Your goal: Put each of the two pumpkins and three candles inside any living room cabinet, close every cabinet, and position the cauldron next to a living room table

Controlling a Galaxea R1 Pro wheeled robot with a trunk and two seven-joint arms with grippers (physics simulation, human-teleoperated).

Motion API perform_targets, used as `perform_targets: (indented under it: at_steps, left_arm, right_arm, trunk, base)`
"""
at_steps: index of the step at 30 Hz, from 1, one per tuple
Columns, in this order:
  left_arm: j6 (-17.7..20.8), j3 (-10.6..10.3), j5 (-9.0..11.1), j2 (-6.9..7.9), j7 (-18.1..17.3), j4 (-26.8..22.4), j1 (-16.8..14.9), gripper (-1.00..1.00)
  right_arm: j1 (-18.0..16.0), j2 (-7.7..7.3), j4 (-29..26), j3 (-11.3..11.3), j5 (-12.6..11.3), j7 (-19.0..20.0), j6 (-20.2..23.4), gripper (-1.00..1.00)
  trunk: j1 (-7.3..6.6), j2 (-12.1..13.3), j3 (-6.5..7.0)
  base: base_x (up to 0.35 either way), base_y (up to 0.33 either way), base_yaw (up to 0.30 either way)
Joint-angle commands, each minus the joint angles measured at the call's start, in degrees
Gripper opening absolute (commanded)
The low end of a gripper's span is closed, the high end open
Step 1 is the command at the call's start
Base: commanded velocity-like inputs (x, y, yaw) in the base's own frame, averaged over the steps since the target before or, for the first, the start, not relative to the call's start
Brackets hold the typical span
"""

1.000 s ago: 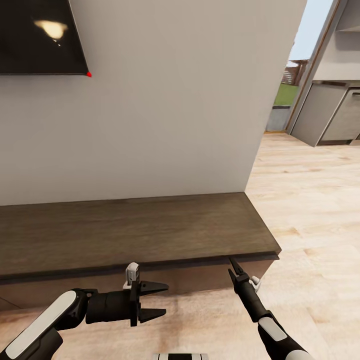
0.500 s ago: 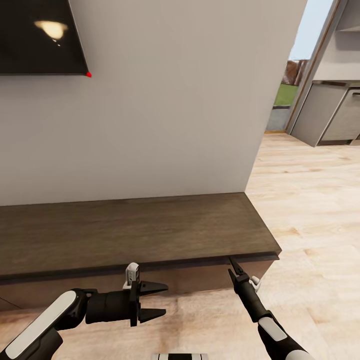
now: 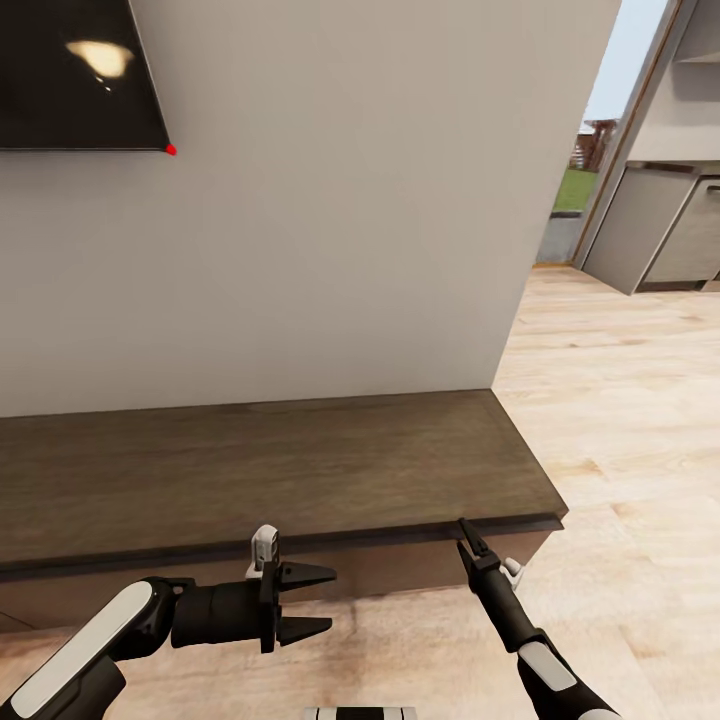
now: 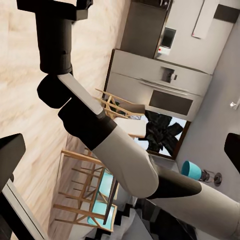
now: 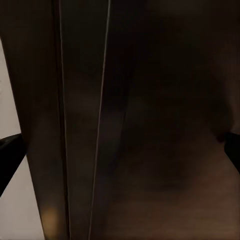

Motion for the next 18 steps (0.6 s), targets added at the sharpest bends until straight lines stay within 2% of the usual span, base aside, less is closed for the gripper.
perform_targets:
  at_steps: [1, 18]
  left_arm:
    - [0.05, -0.09, 0.61, 0.03, 0.52, -0.01, -0.07, 1.0]
    - [0.03, -0.16, 0.61, 0.02, 0.52, -0.01, -0.07, 1.0]
  right_arm:
    - [-1.08, 0.01, 0.19, 0.06, -0.17, -0.99, 0.36, 1.0]
    - [-1.08, 0.01, 0.24, 0.06, -0.16, -1.05, 0.52, 1.0]
  trunk:
    - [0.0, -0.01, -0.04]
    - [0.0, -0.01, -0.04]
  base:
    - [0.001, 0.0, 0.0]
    - [-0.014, 0.0, 0.0]
